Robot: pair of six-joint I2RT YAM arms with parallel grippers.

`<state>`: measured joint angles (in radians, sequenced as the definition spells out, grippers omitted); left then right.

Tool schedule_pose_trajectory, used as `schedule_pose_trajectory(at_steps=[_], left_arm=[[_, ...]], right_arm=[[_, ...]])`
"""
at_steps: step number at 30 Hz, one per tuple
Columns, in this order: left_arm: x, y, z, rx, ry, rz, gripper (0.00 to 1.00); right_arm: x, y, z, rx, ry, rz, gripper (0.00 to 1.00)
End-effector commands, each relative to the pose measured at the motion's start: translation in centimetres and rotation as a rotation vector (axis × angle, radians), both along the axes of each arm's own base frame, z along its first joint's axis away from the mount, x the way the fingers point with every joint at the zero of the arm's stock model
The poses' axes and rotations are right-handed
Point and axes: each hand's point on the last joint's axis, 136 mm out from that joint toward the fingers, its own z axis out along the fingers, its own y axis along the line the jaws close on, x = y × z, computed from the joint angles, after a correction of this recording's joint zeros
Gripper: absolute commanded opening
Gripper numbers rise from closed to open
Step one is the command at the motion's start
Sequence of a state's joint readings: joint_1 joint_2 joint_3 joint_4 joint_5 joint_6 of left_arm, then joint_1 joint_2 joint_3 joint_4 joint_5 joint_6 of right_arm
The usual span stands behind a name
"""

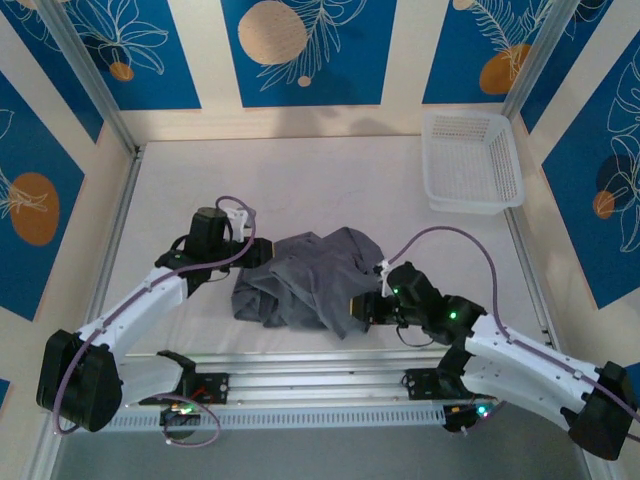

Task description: Fold the inside-out t-shirt

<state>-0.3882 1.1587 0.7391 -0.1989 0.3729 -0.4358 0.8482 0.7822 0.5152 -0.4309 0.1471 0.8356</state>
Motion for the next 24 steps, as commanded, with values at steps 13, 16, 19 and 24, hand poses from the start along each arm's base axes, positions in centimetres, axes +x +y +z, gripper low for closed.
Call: schedule_pose_trajectory(at_steps=[13,16,19,24], left_arm=[[-0.2,1.0,-0.9,0.045,-0.007,0.016,0.34],[-0.4,1.1,-1.1,0.044,-0.004,0.018,0.34],[-0.5,1.1,-1.1,0.045,-0.005,0.014,0.34],[-0.5,1.2,-1.0,0.051,-0.012,0.015,0.35]], right_arm=[[-3.2,3.4,-3.6,-0.775,-0.242,0.579,0.57],[-2.4,3.2,-3.9,-0.903,-0.269,0.559,0.63],[-2.2,3.5,-4.5,-0.995,-0.277,0.574,0.66],[-1.9,3.6,-5.1,-1.121,-0.308,0.575,0.63]])
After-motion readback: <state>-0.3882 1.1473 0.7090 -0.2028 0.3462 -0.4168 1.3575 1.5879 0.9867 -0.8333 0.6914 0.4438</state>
